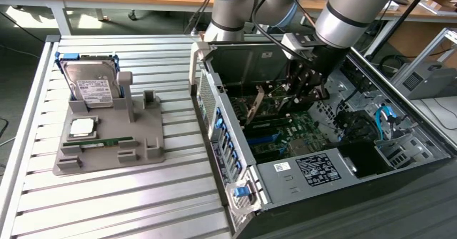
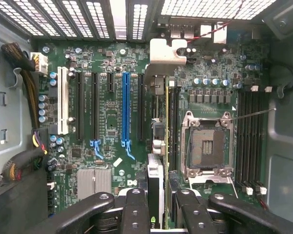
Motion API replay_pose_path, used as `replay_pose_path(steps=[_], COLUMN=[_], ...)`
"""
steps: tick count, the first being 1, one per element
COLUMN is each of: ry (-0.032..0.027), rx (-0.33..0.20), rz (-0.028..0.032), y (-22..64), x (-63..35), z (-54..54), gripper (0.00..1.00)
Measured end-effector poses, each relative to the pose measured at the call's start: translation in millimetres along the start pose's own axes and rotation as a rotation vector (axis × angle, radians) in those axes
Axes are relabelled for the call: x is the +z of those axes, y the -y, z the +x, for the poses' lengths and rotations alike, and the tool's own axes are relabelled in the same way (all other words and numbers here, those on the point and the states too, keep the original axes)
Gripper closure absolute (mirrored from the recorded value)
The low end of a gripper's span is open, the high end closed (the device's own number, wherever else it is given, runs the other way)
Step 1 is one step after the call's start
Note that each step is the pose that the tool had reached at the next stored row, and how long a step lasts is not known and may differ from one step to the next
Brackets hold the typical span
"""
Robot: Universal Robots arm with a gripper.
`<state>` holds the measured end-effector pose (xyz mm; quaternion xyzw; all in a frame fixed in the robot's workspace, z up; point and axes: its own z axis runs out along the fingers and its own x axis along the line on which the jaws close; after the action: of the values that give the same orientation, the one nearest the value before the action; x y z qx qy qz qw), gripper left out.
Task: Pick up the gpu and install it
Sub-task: 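Insert the gpu into the slot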
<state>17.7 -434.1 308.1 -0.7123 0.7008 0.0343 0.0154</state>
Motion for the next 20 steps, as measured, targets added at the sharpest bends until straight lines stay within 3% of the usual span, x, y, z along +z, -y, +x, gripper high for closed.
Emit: replay_pose_path(steps=[6,20], ry=[0.0009,0.0011], rx=[0.031,0.032], rz=[0.0023,0.0024], y=[0.0,-1.9], x=[0.9,2.0], z=[0.1,5.8], gripper=[0.73,0.73])
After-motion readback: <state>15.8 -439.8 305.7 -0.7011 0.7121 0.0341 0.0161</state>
